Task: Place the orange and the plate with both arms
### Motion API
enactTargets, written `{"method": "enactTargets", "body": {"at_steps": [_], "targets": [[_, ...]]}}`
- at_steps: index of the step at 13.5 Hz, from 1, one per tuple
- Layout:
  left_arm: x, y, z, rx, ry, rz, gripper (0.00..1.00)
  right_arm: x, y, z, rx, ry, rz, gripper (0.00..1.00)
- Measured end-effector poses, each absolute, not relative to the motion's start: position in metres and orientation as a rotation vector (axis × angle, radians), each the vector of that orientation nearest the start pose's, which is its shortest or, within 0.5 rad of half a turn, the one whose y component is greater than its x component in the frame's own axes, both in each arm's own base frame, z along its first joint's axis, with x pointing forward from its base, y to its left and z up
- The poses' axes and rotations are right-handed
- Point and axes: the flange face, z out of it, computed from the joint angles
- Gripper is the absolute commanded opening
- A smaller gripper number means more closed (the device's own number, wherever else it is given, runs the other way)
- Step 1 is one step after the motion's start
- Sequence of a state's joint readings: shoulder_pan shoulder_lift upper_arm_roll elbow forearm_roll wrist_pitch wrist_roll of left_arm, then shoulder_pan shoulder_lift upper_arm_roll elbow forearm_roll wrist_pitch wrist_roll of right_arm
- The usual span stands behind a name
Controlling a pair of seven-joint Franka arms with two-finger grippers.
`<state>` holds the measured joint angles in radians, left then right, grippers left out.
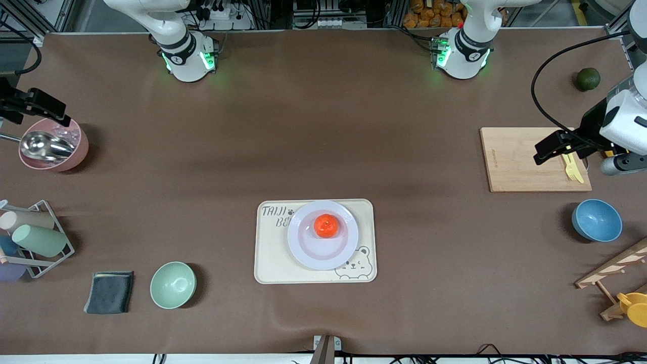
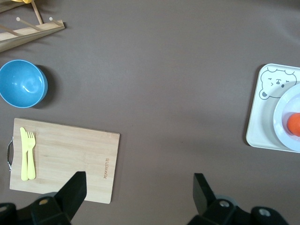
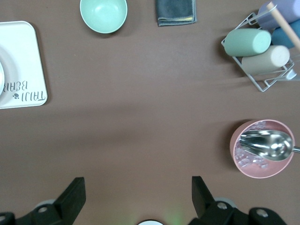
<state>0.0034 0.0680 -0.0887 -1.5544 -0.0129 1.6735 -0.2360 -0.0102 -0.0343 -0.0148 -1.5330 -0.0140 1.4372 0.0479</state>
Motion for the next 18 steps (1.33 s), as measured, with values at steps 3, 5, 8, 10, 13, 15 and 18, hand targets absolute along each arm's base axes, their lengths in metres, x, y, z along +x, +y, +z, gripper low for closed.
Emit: {"method": "enactTargets", "body": {"at_steps": [3, 5, 8, 10, 13, 15, 18], "targets": [[0.583, -0.049, 0.611, -3.158, -0.24, -0.103, 1.0, 0.517, -0.029, 0.638, -3.108, 0.179, 0.096, 1.0], [0.583, -0.049, 0.619, -3.155, -0.239, -0.129, 1.0, 0.516, -0.037, 0.639, -3.098, 0.204, 0.087, 1.0], [0.582, -0.053, 0.621, -3.154, -0.225, -0.138, 1.0, 0.516, -0.038, 0.641, -3.098, 0.205, 0.082, 1.0], [0.582, -0.06, 0.624, -3.144, -0.2, -0.149, 1.0, 0.516, -0.038, 0.642, -3.104, 0.192, 0.08, 1.0], [0.582, -0.06, 0.626, -3.142, -0.199, -0.156, 1.0, 0.516, -0.039, 0.642, -3.109, 0.172, 0.077, 1.0], [0.581, -0.057, 0.627, -3.139, -0.205, -0.157, 1.0, 0.516, -0.037, 0.643, -3.11, 0.155, 0.074, 1.0], [0.58, -0.054, 0.626, -3.136, -0.214, -0.135, 1.0, 0.517, -0.032, 0.645, -3.113, 0.135, 0.06, 1.0]]}}
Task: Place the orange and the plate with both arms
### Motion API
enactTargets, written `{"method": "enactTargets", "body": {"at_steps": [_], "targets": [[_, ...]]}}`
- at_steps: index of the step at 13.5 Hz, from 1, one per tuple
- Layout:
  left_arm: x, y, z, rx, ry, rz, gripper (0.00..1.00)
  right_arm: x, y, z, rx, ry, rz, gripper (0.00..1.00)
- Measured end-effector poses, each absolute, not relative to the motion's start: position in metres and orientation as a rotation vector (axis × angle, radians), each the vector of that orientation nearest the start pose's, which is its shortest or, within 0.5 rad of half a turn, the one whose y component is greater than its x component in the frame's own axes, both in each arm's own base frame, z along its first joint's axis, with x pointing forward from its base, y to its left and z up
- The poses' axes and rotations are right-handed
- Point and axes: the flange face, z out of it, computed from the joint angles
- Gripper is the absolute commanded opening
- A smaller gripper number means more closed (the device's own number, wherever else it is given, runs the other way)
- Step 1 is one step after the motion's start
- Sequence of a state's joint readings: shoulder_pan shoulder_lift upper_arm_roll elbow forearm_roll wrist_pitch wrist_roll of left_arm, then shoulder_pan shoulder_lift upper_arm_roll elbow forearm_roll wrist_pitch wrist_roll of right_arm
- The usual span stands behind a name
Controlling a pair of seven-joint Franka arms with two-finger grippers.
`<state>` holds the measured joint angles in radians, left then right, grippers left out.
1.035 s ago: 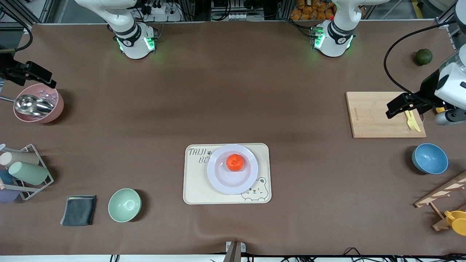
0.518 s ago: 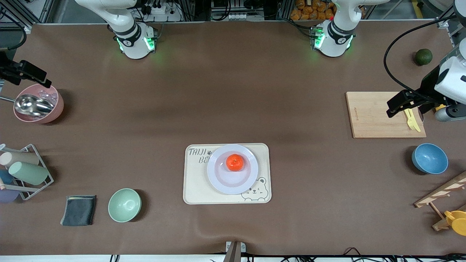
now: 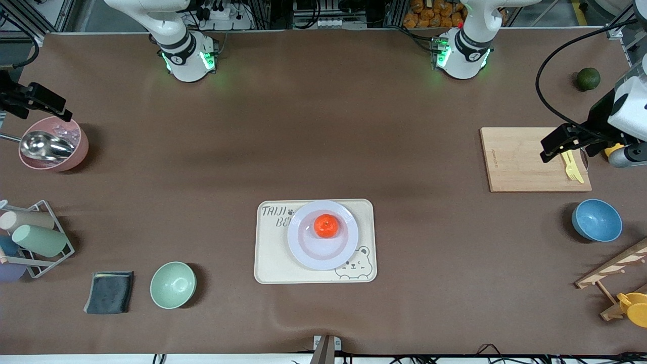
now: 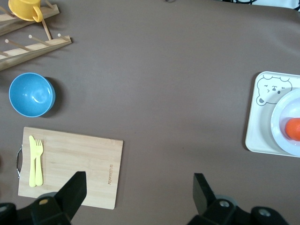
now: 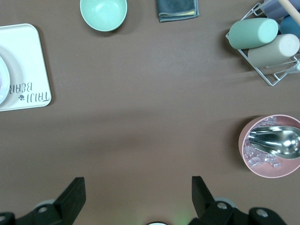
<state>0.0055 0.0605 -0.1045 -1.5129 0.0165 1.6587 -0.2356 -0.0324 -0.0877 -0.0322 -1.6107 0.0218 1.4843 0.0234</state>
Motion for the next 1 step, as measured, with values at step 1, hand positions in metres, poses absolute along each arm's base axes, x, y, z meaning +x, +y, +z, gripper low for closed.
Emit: {"method": "enactTargets", "body": {"at_steps": [1], "targets": [[0.5788, -0.0526, 0.6252, -3.134, -0.217, -0.118, 1.0, 0.5172, -0.0307, 0.648, -3.114, 0.125, 0.049, 1.0]]}}
